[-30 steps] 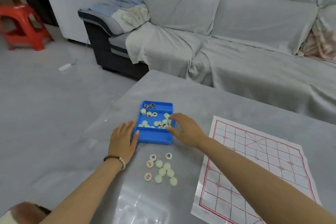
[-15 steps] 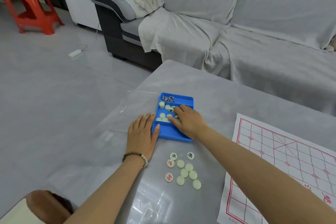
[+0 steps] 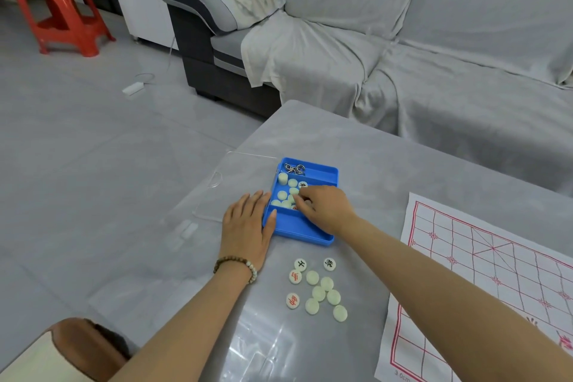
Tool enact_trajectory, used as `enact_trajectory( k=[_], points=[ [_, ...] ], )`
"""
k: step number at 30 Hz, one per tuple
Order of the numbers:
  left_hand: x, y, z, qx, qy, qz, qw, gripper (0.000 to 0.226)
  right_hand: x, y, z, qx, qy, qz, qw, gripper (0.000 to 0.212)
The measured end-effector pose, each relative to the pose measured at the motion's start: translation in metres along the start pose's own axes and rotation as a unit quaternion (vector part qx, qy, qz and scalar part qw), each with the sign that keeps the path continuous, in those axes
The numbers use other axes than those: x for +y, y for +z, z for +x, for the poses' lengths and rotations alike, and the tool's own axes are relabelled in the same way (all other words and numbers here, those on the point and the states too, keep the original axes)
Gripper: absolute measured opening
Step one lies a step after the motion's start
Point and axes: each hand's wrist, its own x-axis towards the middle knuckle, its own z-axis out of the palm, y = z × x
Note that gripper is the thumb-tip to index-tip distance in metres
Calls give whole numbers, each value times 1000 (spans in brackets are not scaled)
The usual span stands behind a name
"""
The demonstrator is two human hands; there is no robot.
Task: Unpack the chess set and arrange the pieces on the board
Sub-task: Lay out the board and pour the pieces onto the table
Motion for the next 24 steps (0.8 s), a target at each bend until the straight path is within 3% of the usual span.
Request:
enact_trajectory(
  k=[6, 10, 13, 15, 17, 21, 24],
  points=[
    [1, -1, 0, -11, -2, 5, 1000, 79, 2, -1, 7, -18, 58, 85, 995, 43],
    [0, 1, 1, 1, 0, 10, 1000, 80, -1, -15, -1, 42, 53, 106, 992, 40],
    [3, -2, 0, -1, -2, 12, 1000, 79, 3, -21, -32, 91, 79, 202, 972, 40],
    [7, -3, 1, -6, -10, 19, 1000, 67, 11, -18, -63, 107, 105, 230, 961, 38],
    [12, -1, 5, -15, -26, 26, 999, 52, 17, -13, -92, 84, 117, 205, 968, 35],
    [27, 1, 11, -18, -43, 30, 998, 49, 21, -1, -114, 16, 89, 45, 995, 35],
    [29, 3, 13, -13, -43, 28, 999, 50, 21, 8, -110, 40, 63, 5, 997, 40]
  ],
)
